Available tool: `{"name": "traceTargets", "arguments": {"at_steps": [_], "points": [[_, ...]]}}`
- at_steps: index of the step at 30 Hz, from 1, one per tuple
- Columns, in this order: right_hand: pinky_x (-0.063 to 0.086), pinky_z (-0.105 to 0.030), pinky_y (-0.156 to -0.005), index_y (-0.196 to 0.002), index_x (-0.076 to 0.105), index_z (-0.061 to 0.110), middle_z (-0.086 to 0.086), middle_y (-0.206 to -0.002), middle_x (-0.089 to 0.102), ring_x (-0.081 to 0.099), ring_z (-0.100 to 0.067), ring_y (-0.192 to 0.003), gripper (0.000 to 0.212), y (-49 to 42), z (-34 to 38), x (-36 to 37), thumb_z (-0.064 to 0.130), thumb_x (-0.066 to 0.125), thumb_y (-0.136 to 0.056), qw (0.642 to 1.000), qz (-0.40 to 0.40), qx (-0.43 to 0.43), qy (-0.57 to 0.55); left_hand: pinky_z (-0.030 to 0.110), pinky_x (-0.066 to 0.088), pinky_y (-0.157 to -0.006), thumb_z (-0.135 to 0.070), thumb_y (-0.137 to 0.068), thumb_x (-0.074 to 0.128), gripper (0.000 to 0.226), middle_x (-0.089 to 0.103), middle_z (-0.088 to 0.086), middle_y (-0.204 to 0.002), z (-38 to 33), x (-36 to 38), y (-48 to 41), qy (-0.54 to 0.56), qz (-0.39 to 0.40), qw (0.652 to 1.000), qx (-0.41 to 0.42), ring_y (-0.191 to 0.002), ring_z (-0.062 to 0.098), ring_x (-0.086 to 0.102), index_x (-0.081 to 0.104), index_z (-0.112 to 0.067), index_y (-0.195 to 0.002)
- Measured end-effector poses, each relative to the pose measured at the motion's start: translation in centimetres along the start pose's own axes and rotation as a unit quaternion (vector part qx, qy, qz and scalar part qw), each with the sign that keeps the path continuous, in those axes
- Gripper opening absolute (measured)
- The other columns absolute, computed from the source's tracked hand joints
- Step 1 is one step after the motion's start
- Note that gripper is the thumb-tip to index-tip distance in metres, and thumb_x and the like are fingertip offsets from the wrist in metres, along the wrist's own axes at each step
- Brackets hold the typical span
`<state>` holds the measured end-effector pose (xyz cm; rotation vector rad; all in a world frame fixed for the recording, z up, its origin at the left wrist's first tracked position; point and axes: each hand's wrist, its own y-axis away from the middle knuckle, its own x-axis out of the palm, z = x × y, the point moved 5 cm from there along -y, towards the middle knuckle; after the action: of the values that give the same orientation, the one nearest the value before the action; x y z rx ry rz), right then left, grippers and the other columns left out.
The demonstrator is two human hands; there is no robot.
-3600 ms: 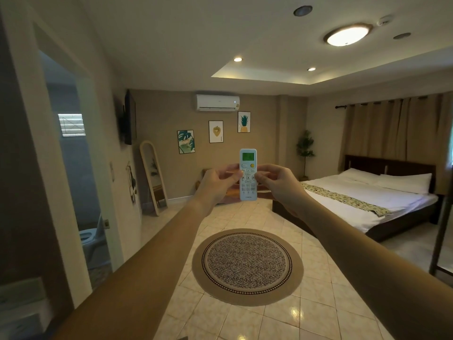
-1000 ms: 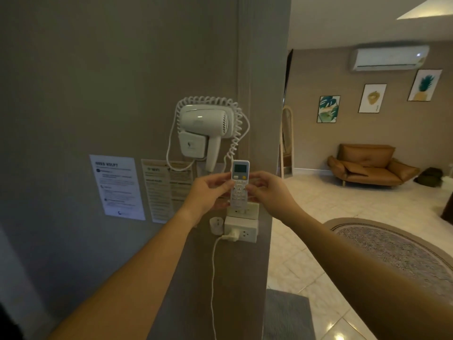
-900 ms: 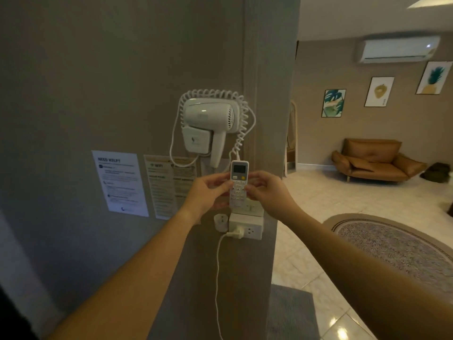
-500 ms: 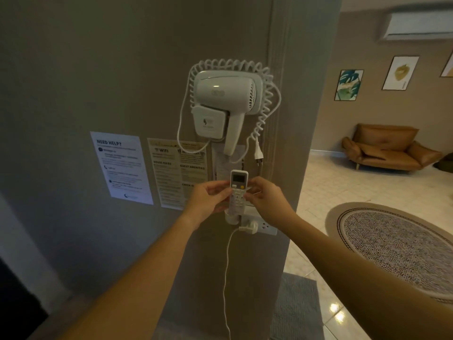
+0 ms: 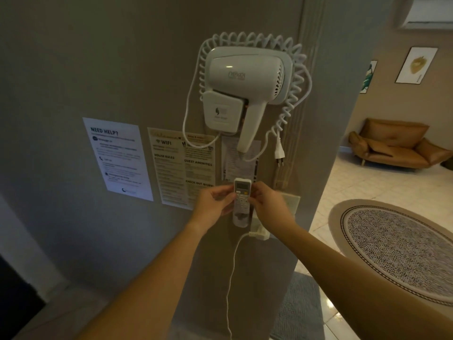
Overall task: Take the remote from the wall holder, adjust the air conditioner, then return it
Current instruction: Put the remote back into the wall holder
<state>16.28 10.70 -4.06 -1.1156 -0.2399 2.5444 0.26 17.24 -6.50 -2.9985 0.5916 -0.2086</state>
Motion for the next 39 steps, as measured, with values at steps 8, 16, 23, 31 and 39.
{"name": "traceTargets", "arguments": {"at_steps": [8,16,23,31,39], "points": [[0.058,-0.035,-0.088,-0.125,0.064,0.017,-0.002,-0.111,0.075,0.071,-0.020,-0.100,0.024,-0.4,-0.6,0.9,0.020,0.063,-0.101,0.999,0.014,0.004,0.040,0.025,0.066,-0.076,-0.004,-0.098,0.072,0.024,0.081,-0.006,-0.103,1.5,0.0,-0.8,-0.033,-0.004,0.999,-0.001,-0.096,0.012,0.079,0.079,-0.025,-0.107],[0.061,-0.043,-0.088,-0.113,0.069,0.019,-0.005,-0.103,0.076,0.073,-0.024,-0.094,0.014,-1.0,-1.5,1.8,0.021,0.060,-0.102,0.995,0.046,0.021,0.085,0.027,0.067,-0.077,-0.012,-0.100,0.072,0.017,0.082,-0.007,-0.099,3.2,-0.1,-1.1,-0.071,0.006,0.997,-0.019,-0.089,0.010,0.080,0.078,-0.026,-0.108],[0.054,-0.030,-0.077,-0.120,0.067,0.017,-0.002,-0.103,0.074,0.067,-0.016,-0.087,0.019,-1.2,-1.3,1.0,0.022,0.058,-0.104,0.998,0.009,0.012,0.063,0.039,0.068,-0.080,-0.022,-0.100,0.074,0.014,0.085,0.002,-0.100,2.8,0.0,-1.3,-0.064,-0.006,0.997,-0.034,-0.090,0.024,0.083,0.081,-0.021,-0.111],[0.058,-0.036,-0.080,-0.109,0.072,0.015,-0.005,-0.098,0.076,0.070,-0.022,-0.090,0.012,-1.1,-1.2,1.1,0.013,0.064,-0.100,0.999,0.002,-0.003,0.051,0.043,0.069,-0.079,-0.032,-0.097,0.076,0.014,0.085,0.005,-0.094,2.6,0.1,-1.7,-0.069,-0.034,0.996,-0.053,-0.084,0.024,0.083,0.083,-0.020,-0.101],[0.062,-0.042,-0.083,-0.110,0.070,0.015,-0.005,-0.097,0.076,0.072,-0.021,-0.087,0.012,-1.2,-1.0,1.1,0.015,0.064,-0.100,0.998,0.017,0.008,0.060,0.036,0.067,-0.071,-0.041,-0.097,0.074,0.023,0.081,0.001,-0.092,2.2,0.1,-1.3,-0.124,-0.053,0.989,-0.054,-0.080,0.018,0.078,0.083,-0.023,-0.109]]}}
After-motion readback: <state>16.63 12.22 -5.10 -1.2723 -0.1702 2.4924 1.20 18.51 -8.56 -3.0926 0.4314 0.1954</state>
